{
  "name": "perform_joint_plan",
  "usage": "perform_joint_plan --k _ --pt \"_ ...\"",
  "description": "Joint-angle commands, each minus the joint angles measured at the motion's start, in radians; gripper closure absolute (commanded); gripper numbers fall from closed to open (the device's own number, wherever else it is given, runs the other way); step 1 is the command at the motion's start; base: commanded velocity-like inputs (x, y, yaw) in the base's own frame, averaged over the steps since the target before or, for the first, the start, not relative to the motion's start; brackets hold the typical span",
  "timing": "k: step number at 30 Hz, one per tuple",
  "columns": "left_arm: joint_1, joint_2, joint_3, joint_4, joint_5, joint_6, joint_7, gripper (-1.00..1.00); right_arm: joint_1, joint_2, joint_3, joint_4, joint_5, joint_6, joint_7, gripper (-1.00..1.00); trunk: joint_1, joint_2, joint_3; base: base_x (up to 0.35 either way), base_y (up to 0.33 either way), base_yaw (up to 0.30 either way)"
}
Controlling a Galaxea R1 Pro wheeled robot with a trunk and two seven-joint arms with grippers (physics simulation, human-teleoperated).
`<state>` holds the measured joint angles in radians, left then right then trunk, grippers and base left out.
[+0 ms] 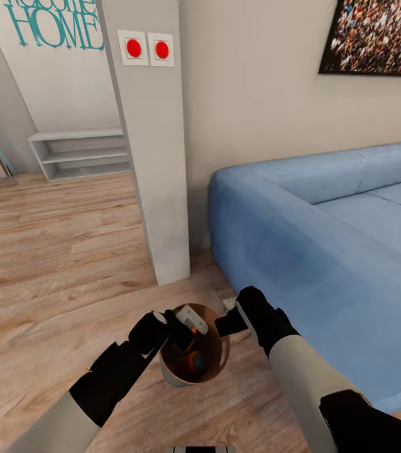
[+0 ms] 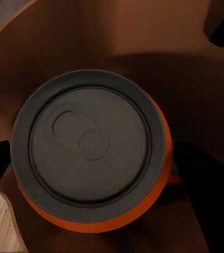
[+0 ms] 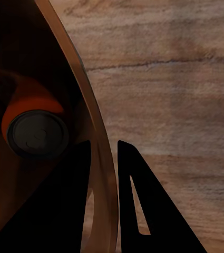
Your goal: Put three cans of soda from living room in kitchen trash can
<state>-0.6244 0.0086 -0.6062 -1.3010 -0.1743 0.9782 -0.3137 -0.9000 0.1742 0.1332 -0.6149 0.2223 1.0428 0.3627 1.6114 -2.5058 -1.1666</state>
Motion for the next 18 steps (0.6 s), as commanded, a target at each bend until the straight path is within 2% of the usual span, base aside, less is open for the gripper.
perform_joint_plan --k 1,14,15,18 --pt "0.000 -0.001 -0.002 0.003 0.000 -0.002 0.006 1.00 0.000 0.000 -0.001 0.000 -0.032 0.004 0.004 1.00 0.000 0.000 0.000 0.000 0.000 0.000" --pt "0.000 -0.002 -0.012 0.055 -0.002 -0.023 0.048 1.00 0.000 0.000 -0.001 0.000 -0.032 0.004 0.004 1.00 0.000 0.000 0.000 0.000 0.000 0.000" --pt "0.000 -0.002 -0.012 0.058 -0.002 -0.024 0.050 -1.00 0.000 0.000 -0.001 0.000 -0.032 0.004 0.004 1.00 0.000 0.000 0.000 0.000 0.000 0.000" --pt "0.000 -0.001 -0.012 0.060 -0.002 -0.026 0.052 -1.00 0.000 0.000 -0.001 0.000 -0.032 0.004 0.004 1.00 0.000 0.000 0.000 0.000 0.000 0.000"
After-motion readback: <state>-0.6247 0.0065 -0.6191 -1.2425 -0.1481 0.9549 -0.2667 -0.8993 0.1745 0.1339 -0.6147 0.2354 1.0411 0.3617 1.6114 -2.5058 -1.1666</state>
